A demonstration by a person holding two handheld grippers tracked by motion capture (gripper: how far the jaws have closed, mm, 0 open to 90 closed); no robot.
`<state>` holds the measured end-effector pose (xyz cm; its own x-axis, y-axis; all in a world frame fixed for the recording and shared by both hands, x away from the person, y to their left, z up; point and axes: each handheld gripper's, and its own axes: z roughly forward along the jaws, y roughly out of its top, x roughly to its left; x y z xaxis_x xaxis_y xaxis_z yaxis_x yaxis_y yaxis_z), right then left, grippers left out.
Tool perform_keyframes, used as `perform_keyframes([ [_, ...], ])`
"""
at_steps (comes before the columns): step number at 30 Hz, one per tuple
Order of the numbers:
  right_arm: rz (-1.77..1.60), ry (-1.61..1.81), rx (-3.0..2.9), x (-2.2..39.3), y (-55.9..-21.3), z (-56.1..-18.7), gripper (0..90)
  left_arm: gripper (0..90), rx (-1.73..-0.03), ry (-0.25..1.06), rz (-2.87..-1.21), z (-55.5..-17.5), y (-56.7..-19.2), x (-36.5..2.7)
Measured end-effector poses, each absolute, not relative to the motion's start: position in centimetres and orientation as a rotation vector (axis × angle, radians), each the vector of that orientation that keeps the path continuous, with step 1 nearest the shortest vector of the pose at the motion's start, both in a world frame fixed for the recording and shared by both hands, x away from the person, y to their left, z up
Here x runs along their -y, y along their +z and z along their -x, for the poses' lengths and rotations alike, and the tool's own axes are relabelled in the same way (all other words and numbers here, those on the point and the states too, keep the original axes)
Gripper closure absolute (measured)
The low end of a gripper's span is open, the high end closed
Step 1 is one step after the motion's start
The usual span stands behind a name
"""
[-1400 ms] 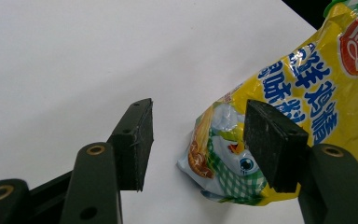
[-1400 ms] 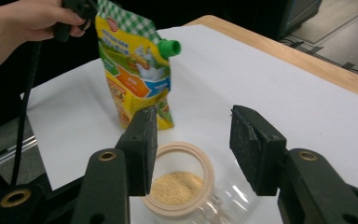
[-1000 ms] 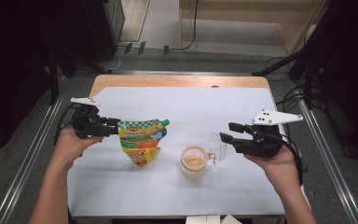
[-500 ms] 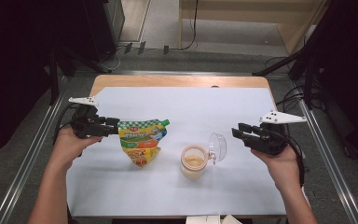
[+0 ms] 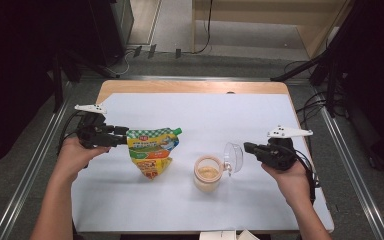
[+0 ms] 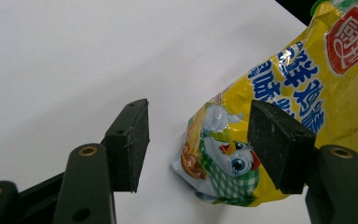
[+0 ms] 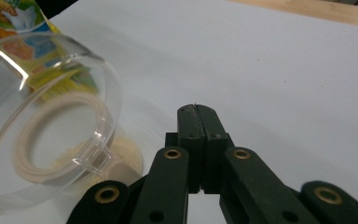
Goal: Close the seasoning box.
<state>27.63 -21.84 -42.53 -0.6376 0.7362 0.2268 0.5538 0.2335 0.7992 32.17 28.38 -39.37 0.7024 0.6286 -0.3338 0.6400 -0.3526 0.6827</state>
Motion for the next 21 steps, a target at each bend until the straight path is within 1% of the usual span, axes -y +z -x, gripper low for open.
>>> perform_keyframes([
  [11, -1.183, 1.355, -2.375, 20.3, -43.3, -27.1, 90.0, 39.2, -0.969, -0.017, -2.056, -32.2, -39.4, -28.4],
  [21, -1.161, 1.374, -2.394, 19.6, -43.3, -26.7, 90.0, 39.0, -0.966, -0.014, -2.052, -32.3, -39.3, -28.3],
])
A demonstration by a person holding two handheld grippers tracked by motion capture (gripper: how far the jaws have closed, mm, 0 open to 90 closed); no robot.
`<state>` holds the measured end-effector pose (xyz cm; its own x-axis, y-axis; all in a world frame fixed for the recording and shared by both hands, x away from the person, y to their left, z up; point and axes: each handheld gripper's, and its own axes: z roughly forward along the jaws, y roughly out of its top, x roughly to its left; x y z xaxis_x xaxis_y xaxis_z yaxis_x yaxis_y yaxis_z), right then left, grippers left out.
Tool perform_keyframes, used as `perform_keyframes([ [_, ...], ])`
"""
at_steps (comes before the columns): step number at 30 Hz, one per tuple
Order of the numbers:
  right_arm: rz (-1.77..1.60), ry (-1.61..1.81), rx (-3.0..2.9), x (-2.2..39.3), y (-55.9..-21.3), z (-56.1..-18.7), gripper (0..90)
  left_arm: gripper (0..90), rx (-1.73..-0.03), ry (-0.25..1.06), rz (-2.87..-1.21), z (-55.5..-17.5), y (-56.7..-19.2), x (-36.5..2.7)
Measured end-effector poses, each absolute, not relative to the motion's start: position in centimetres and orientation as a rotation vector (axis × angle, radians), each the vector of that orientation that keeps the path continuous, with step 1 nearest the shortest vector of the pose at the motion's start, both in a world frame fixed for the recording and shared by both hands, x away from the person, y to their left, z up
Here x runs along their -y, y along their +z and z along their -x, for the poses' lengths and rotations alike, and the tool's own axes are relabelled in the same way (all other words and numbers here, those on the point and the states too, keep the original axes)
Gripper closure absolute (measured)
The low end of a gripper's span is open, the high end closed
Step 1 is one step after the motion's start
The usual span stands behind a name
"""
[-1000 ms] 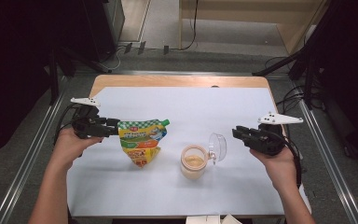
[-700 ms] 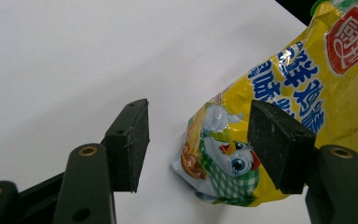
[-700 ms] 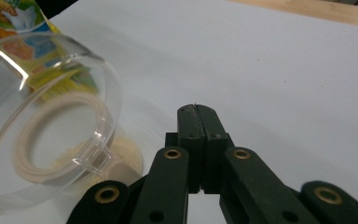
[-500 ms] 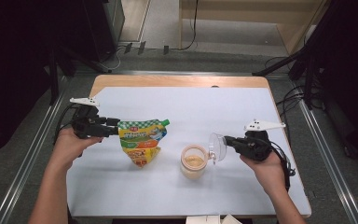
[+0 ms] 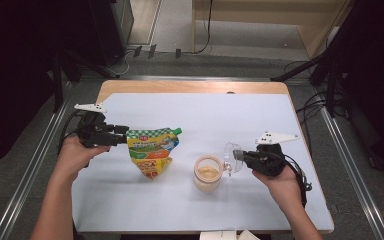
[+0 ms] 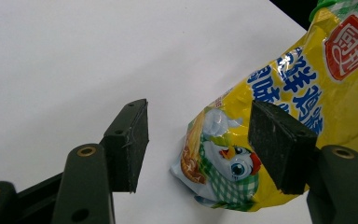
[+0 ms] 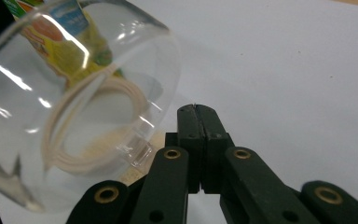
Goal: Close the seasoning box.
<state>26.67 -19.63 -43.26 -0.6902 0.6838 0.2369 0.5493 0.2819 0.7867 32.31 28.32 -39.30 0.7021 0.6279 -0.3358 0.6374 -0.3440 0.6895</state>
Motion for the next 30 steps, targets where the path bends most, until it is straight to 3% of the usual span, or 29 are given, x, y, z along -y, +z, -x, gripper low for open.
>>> perform_keyframes([
  [20, -1.073, 1.419, -2.435, 17.6, -42.6, -25.4, 88.0, 39.0, -0.968, -0.008, -2.065, -32.4, -39.5, -28.2],
  [30, -1.089, 1.453, -2.418, 18.3, -43.3, -26.0, 64.6, 39.0, -0.96, 0.022, -2.067, -32.3, -39.4, -28.1],
])
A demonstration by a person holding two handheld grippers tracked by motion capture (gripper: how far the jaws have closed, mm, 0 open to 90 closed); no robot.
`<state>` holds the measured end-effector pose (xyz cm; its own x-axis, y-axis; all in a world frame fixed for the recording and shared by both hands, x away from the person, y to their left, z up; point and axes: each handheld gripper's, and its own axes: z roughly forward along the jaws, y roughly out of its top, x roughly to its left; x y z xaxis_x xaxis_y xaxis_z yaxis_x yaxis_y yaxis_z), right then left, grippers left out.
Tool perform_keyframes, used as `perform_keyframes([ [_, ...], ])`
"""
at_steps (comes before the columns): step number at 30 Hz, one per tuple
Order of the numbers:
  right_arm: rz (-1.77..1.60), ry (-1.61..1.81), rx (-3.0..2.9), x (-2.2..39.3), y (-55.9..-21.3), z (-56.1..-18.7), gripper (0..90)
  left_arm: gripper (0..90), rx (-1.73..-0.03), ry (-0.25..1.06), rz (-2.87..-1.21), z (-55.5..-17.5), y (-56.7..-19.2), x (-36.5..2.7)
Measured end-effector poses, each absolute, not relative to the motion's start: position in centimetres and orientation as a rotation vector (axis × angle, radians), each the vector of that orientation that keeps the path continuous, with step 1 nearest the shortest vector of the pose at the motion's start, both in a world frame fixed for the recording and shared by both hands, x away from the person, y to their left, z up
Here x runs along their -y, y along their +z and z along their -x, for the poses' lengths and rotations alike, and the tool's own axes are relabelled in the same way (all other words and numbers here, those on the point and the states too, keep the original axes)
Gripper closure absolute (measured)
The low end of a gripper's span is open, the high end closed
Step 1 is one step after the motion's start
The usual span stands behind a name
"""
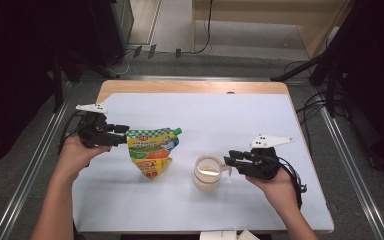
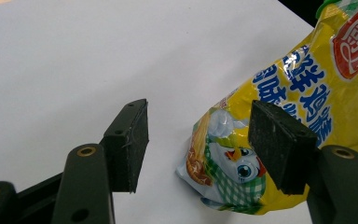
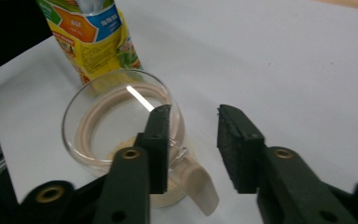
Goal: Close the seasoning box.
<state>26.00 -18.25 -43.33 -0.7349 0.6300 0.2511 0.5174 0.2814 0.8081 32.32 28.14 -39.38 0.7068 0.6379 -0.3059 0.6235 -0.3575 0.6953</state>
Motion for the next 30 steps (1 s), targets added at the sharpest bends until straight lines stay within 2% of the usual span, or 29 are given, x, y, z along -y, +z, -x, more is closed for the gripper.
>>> perform_keyframes([
  [9, -1.096, 1.457, -2.36, 19.4, -44.2, -26.7, 42.3, 39.0, -0.96, 0.033, -2.091, -32.4, -39.6, -27.8],
  [17, -1.108, 1.4, -2.314, 20.5, -45.1, -27.3, 33.8, 39.0, -0.957, 0.033, -2.108, -32.4, -39.7, -27.6],
  [30, -1.117, 1.334, -2.312, 21.8, -46.6, -28.3, 30.7, 39.0, -0.964, 0.025, -2.124, -32.5, -40.0, -27.6],
])
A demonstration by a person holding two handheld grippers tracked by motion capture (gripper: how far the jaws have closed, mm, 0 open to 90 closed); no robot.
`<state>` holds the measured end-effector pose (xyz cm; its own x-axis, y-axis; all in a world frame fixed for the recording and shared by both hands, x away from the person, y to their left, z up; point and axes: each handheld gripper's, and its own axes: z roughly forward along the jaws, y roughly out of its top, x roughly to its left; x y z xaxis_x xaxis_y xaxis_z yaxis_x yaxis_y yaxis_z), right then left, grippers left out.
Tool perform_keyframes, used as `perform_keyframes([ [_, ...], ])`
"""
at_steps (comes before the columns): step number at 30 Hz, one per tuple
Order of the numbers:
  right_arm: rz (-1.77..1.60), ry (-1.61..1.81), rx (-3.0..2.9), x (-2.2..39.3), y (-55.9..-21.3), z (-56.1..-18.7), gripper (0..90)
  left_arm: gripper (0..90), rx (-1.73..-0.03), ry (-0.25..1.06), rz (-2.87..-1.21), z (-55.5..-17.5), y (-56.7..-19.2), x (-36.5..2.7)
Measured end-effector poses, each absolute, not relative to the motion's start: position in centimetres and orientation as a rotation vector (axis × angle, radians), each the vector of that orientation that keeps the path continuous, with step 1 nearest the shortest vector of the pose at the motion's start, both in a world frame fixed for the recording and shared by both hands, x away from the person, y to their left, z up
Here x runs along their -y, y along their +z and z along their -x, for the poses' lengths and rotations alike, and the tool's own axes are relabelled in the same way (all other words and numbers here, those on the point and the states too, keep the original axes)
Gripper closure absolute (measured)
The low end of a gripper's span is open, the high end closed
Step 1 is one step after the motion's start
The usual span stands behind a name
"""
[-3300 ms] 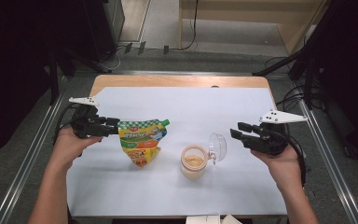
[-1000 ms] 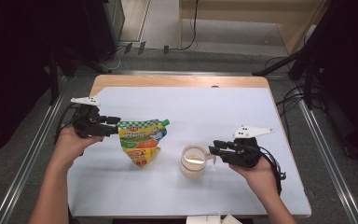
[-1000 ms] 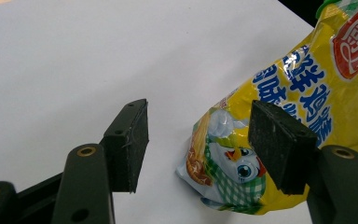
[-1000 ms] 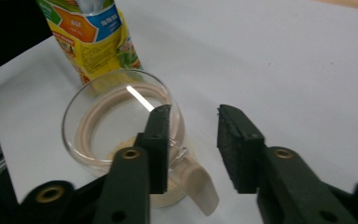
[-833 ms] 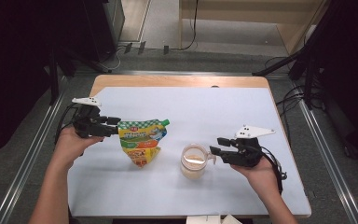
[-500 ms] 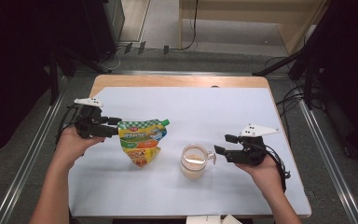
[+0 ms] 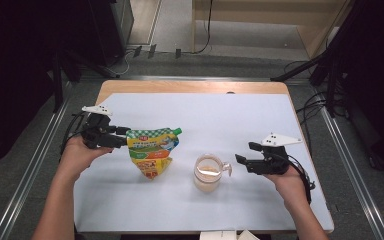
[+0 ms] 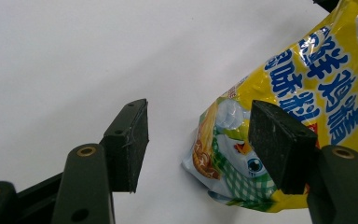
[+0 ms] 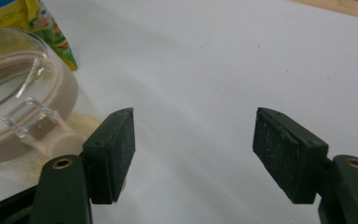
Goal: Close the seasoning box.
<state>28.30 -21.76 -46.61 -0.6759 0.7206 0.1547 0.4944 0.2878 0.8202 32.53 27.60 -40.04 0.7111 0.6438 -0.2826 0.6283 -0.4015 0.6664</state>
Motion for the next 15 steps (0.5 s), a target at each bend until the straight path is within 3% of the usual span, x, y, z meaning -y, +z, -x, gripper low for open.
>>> perform_keyframes([
  [15, -1.145, 1.291, -2.318, 21.1, -47.8, -29.2, 30.3, 38.4, -0.992, 0.028, -2.119, -32.7, -40.5, -27.8],
])
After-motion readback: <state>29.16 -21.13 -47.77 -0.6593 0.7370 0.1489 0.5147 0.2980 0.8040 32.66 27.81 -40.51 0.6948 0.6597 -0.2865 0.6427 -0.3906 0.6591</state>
